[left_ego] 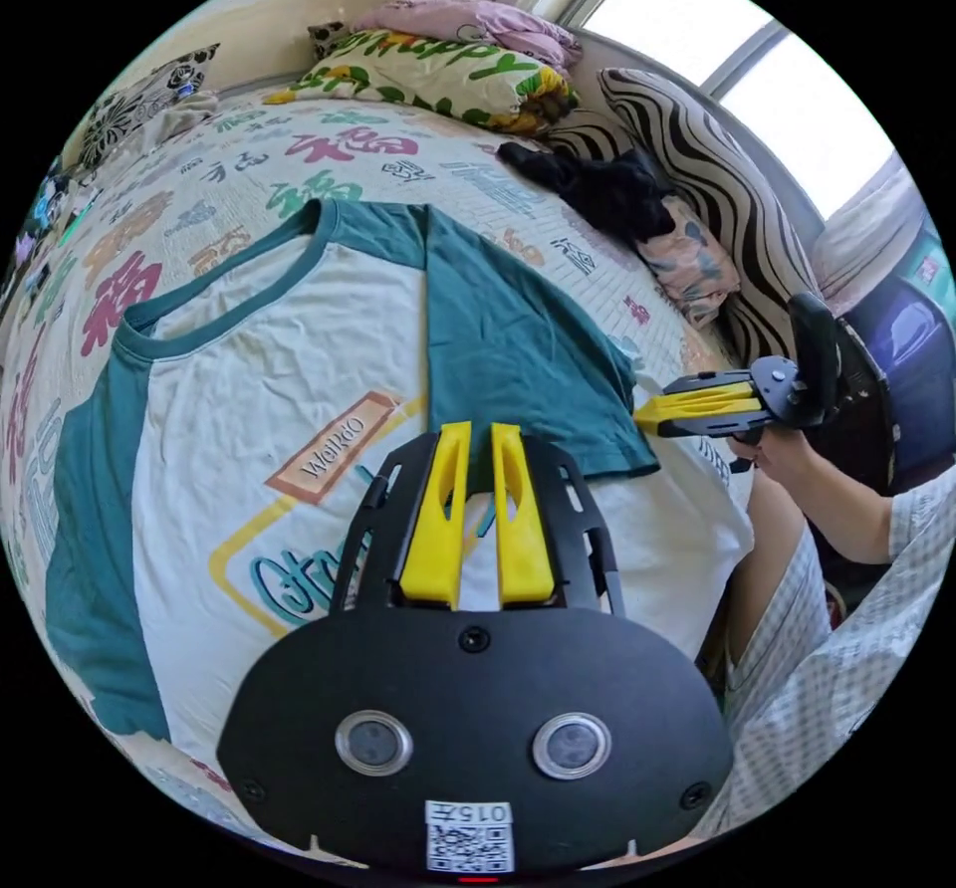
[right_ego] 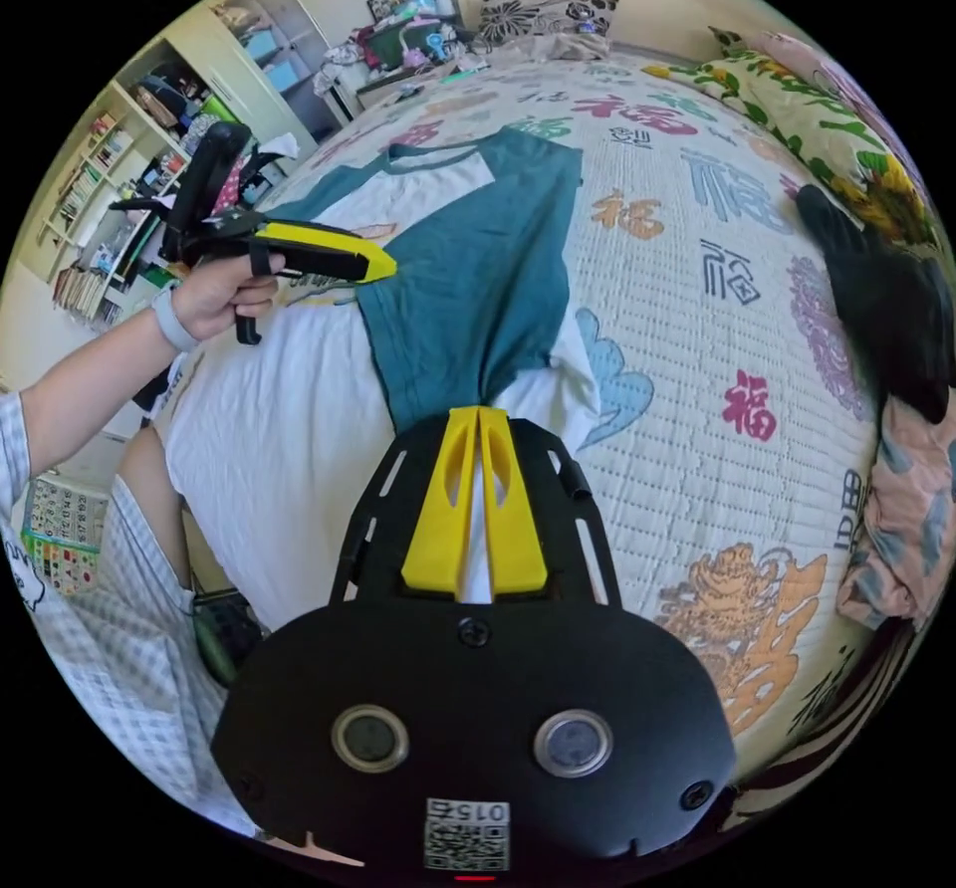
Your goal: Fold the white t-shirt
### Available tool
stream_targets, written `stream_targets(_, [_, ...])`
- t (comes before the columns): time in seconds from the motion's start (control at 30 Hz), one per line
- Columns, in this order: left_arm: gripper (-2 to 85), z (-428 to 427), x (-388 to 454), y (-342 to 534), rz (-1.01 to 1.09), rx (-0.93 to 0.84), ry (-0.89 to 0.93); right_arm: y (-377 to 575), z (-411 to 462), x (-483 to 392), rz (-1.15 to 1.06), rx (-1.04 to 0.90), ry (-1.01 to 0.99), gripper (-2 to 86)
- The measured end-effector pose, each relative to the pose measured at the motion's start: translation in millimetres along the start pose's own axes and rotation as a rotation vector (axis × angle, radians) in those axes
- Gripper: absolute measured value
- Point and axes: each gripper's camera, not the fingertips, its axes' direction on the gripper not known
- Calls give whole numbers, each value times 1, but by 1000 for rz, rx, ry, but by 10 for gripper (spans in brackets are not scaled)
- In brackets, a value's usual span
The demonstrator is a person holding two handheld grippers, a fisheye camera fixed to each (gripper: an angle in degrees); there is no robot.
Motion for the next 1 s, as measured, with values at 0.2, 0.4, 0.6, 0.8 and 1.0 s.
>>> stream_targets(0.2, [56,-42,3,1,20,0,-134,4,3,19,98,121,48,-6])
stream_targets(0.4, [53,-63,6,-62,0,142,12,-39,33,39,172,209,48,-5])
stream_targets(0.6, [4,-23,-8,-114,-98,31,-10,-60,107,36,100,52,76,-6])
stream_targets(0.8, [-7,-46,-40,-106,-193,87,50,-46,147,48,148,106,33,-6])
stream_targets(1.0, [30,-109,-79,-56,-360,228,95,-41,178,54,216,112,11,-5])
